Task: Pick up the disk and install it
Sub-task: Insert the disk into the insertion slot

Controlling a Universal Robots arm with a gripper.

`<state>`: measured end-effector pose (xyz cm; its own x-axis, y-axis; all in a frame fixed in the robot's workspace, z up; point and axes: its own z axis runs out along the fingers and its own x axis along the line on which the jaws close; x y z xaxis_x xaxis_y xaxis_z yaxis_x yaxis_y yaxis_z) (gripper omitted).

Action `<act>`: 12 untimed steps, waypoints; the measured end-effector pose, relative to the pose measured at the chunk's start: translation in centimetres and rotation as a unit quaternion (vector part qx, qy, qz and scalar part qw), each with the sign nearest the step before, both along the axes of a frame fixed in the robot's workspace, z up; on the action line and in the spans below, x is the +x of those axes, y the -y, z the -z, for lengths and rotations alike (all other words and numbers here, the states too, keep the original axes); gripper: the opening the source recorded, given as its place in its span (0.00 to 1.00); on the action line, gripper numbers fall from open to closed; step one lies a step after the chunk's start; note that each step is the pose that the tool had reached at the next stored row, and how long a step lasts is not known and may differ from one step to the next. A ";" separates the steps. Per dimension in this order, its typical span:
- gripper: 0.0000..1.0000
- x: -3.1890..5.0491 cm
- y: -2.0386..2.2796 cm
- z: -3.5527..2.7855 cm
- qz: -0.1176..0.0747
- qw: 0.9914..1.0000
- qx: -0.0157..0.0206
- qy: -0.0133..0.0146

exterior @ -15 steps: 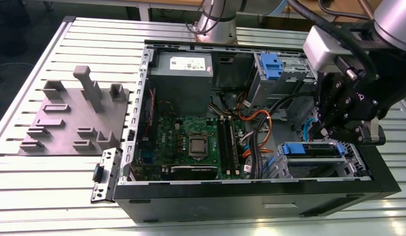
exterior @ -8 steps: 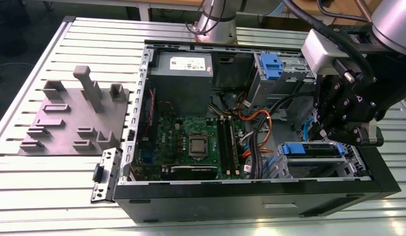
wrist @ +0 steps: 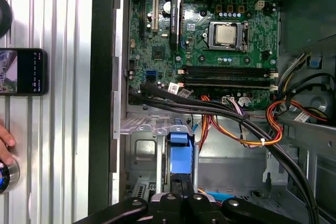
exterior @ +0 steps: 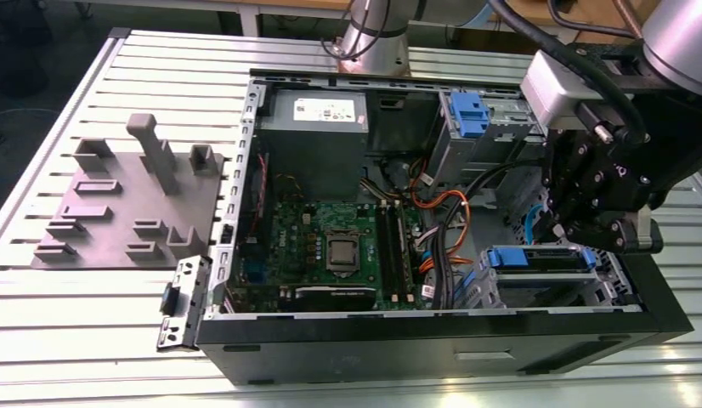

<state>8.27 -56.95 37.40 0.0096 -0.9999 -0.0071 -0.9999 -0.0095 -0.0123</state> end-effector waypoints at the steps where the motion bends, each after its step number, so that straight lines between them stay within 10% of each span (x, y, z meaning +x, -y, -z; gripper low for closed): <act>1: 0.11 0.00 0.00 0.07 0.000 1.000 0.000 0.000; 12: 0.11 -0.41 0.37 1.95 0.000 1.000 0.001 0.000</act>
